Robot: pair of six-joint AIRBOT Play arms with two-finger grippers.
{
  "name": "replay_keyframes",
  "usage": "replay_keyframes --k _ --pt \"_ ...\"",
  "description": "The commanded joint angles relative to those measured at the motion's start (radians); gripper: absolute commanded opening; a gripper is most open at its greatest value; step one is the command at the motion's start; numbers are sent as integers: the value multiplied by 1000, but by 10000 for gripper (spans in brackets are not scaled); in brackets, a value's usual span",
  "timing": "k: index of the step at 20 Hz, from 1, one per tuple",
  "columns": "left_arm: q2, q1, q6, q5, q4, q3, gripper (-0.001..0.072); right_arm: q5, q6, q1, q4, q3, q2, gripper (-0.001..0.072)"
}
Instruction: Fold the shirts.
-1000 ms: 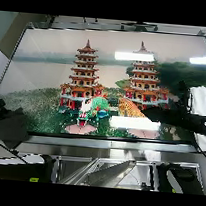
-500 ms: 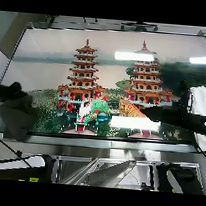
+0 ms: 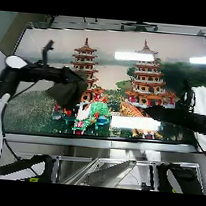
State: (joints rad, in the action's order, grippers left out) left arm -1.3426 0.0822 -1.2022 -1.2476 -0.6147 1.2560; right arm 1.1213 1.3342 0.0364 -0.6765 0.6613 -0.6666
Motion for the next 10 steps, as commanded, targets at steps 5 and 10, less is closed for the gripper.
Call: replay_keyframes --k 5,10 --pt "-150 331 9 140 8 2 27 0 -42 89 -4 0 -3 24" --pt "-179 291 5 8 3 18 720 -6 -51 92 0 4 -89 327"
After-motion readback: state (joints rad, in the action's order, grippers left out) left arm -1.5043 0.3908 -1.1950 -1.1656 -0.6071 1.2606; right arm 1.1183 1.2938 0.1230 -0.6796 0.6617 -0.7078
